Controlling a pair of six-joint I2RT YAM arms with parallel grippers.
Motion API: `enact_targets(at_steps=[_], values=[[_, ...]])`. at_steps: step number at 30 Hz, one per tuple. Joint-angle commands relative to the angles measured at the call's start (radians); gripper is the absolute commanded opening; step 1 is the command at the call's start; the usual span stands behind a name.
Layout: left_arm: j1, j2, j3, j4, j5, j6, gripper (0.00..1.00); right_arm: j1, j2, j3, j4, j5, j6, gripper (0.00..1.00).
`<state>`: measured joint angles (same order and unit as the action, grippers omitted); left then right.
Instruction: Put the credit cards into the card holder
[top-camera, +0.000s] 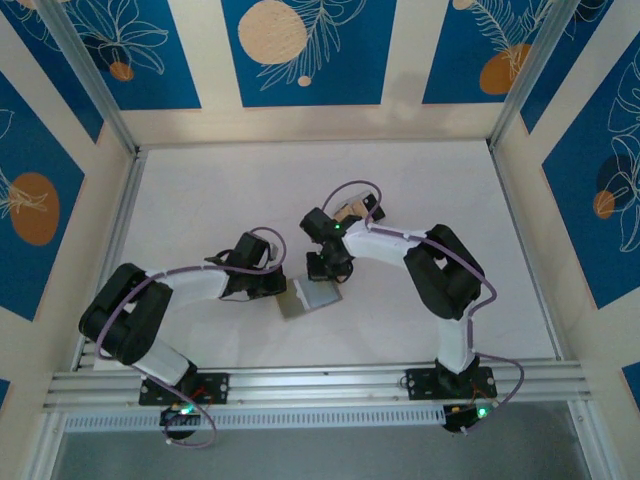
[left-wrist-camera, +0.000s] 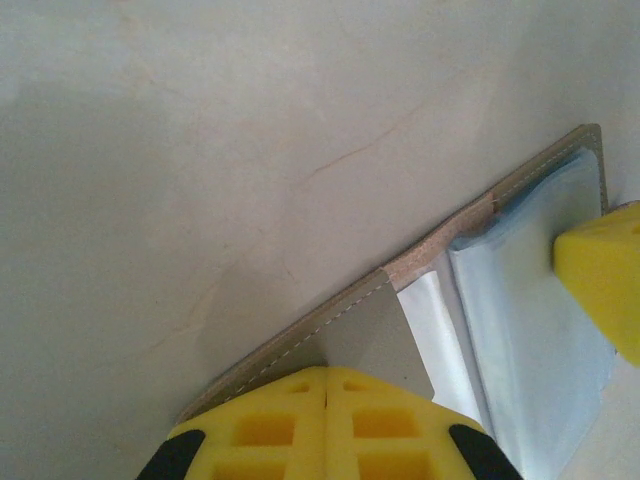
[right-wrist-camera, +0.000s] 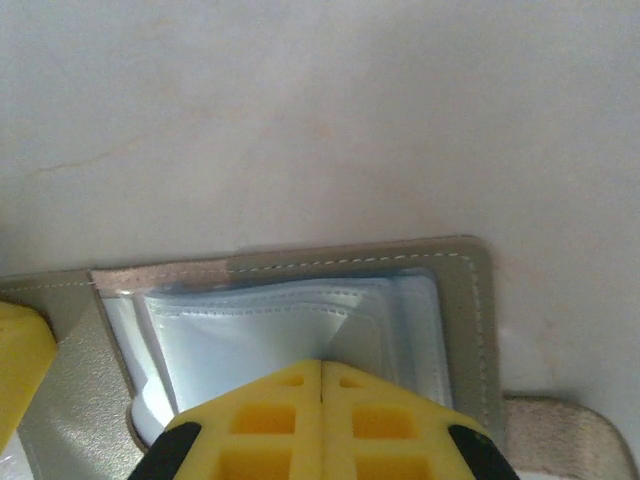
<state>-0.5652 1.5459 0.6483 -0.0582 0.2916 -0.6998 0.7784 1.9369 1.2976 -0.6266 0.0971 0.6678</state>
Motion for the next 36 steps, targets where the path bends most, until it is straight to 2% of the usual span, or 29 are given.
enact_targets(at_steps=[1, 8, 13, 18, 27, 32, 36], values=[[-0.015, 0.062, -0.039, -0.001, -0.022, 0.01, 0.0, 0.021, 0.046, 0.011, -0.002, -0.087, -0.006, 0.01], [-0.018, 0.063, -0.039, 0.007, -0.016, 0.021, 0.01, -0.001, 0.031, -0.043, 0.129, -0.293, 0.026, 0.01], [-0.018, 0.05, -0.03, 0.013, 0.005, 0.044, 0.09, -0.032, 0.038, -0.089, 0.258, -0.466, 0.065, 0.03], [-0.018, 0.018, -0.027, 0.004, 0.006, 0.058, 0.16, -0.046, 0.048, -0.12, 0.336, -0.545, 0.097, 0.05], [-0.017, -0.071, -0.062, 0.013, 0.004, 0.088, 0.29, -0.054, 0.048, -0.126, 0.362, -0.576, 0.121, 0.2], [-0.018, -0.204, -0.121, 0.026, 0.004, 0.088, 0.41, -0.062, 0.072, -0.108, 0.361, -0.582, 0.141, 0.21], [-0.017, -0.306, -0.15, -0.025, -0.006, 0.112, 0.48, -0.065, 0.088, -0.094, 0.36, -0.585, 0.157, 0.23]])
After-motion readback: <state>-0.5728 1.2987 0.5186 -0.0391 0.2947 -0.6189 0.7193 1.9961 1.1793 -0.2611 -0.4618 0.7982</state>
